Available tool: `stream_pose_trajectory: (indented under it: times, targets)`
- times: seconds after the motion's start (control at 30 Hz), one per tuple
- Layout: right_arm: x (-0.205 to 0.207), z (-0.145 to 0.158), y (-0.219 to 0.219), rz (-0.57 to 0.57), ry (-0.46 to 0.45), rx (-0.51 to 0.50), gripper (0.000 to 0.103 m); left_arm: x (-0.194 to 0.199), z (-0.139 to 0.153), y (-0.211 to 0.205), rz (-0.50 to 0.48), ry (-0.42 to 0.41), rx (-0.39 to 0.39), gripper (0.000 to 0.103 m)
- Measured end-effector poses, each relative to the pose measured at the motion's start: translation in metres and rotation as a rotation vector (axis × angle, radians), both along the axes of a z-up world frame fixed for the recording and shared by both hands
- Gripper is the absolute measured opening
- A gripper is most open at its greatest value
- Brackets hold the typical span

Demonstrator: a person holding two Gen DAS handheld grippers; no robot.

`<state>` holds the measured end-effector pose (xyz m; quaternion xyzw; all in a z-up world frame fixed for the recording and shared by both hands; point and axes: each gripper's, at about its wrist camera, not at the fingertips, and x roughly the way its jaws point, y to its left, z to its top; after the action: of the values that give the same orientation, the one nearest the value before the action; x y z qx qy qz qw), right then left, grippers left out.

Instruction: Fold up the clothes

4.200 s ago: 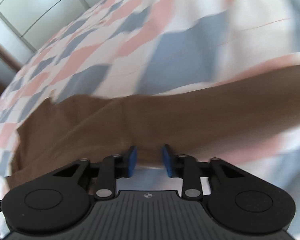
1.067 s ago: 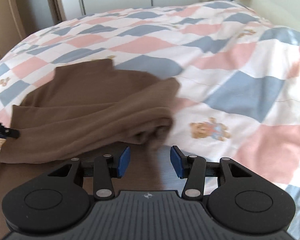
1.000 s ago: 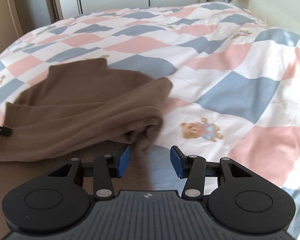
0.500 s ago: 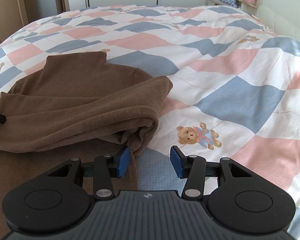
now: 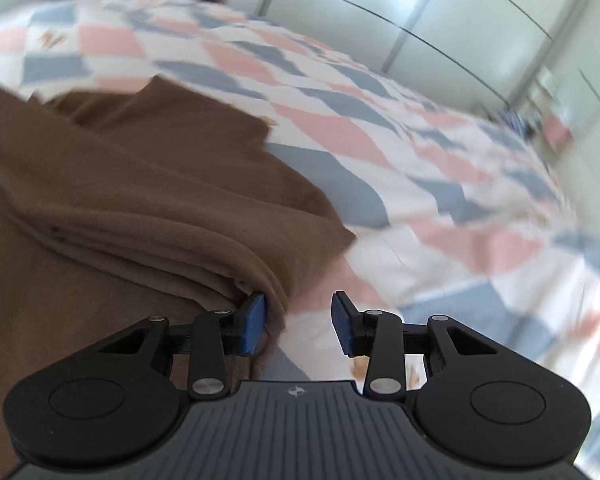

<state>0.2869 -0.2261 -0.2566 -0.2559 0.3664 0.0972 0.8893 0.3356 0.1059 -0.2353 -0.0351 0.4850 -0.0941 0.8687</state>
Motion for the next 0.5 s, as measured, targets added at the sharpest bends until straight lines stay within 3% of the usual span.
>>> stream_pose_trajectory:
  times: [0.13, 0.17, 0.2, 0.33, 0.5]
  targets:
    - [-0.002, -0.003, 0.016, 0.107, -0.025, -0.077, 0.037, 0.004, -0.006, 0.009, 0.030, 0.009, -0.051, 0.003]
    - [-0.001, -0.007, 0.018, 0.137, -0.020, -0.105, 0.030, 0.005, -0.007, 0.012, 0.039, 0.010, -0.063, 0.003]
    - [0.001, -0.009, 0.018, 0.169, -0.003, -0.114, 0.000, 0.006, -0.007, 0.015, 0.048, 0.011, -0.071, 0.003]
    - [-0.002, -0.010, 0.002, 0.237, 0.071, -0.095, 0.002, 0.010, -0.011, 0.021, 0.073, 0.037, -0.075, 0.003]
    - [-0.006, -0.033, -0.013, 0.232, 0.216, -0.149, 0.004, 0.008, -0.016, 0.026, 0.098, 0.064, -0.075, 0.004]
